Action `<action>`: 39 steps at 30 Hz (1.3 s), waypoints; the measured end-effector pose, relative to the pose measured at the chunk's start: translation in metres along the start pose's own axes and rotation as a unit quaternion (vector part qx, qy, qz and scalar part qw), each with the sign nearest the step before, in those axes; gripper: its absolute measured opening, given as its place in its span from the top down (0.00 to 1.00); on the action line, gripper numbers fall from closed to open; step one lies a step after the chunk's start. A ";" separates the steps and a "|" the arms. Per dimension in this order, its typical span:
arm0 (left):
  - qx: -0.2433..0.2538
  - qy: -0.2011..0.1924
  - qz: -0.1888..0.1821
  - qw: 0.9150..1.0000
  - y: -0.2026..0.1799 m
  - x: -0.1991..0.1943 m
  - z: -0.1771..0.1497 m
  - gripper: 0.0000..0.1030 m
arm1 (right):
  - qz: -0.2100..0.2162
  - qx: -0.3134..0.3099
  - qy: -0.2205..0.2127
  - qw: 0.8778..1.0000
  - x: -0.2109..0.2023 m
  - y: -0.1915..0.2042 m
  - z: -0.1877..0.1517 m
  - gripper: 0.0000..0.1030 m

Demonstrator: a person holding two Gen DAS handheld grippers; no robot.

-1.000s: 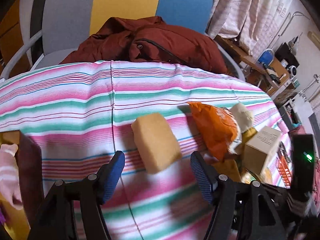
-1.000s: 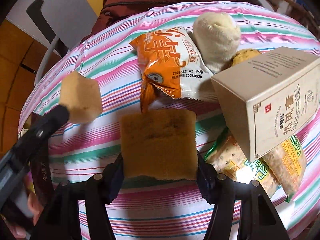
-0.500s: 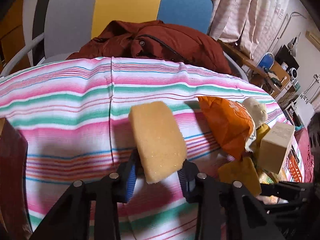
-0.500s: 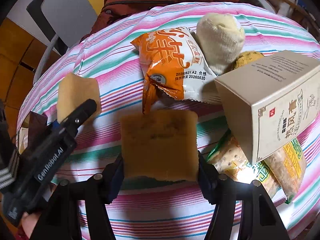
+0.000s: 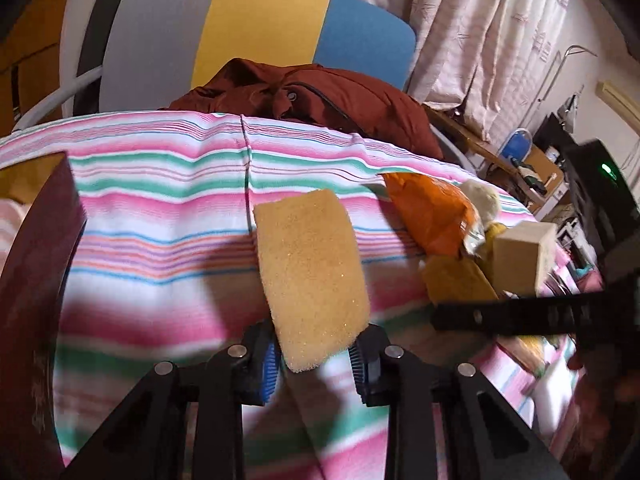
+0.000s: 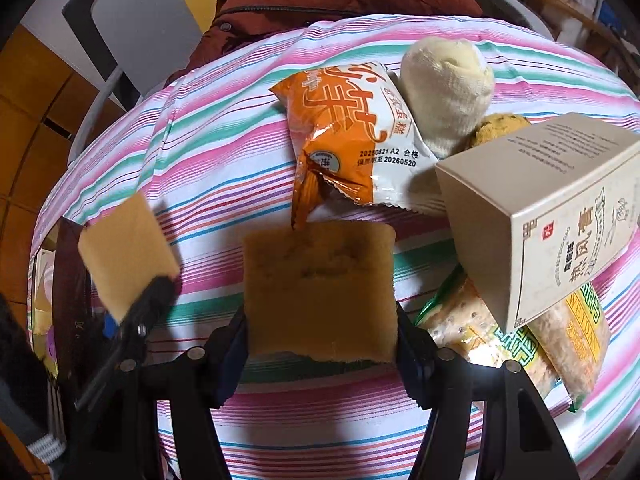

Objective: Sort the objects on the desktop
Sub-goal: 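Carry both sponges into the gold tray and open both tools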

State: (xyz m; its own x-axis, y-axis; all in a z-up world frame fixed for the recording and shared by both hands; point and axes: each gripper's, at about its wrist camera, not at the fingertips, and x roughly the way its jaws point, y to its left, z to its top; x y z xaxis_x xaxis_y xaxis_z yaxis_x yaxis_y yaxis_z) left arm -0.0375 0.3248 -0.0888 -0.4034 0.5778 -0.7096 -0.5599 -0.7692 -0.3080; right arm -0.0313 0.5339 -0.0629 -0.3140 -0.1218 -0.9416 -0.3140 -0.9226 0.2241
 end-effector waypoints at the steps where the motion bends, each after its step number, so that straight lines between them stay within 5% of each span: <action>1: -0.001 -0.003 0.001 1.000 0.002 -0.005 -0.003 0.72 | 0.004 -0.001 -0.002 1.000 -0.001 0.001 0.000 0.36; 19: 0.049 -0.030 -0.029 0.998 0.001 -0.073 -0.081 0.71 | 0.084 -0.090 -0.033 0.992 -0.004 0.049 -0.007 0.37; 24: 0.039 -0.027 -0.056 0.997 0.005 -0.099 -0.098 0.71 | 0.115 -0.154 -0.034 0.981 -0.002 0.082 -0.021 0.37; 30: 0.057 -0.069 -0.070 0.993 0.016 -0.150 -0.105 0.71 | 0.132 -0.240 -0.063 0.960 -0.012 0.125 -0.045 0.37; 39: -0.043 -0.113 -0.010 0.993 0.096 -0.206 -0.094 0.70 | 0.191 -0.276 -0.085 0.938 -0.032 0.189 -0.068 0.37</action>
State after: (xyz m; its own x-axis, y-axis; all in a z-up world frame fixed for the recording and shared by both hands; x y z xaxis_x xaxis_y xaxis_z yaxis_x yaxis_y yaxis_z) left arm 0.0600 0.1064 -0.0314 -0.5500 0.6325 -0.5453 -0.5093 -0.7715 -0.3812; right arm -0.0200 0.3385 -0.0076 -0.4622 -0.4661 -0.7544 0.3488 -0.8777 0.3286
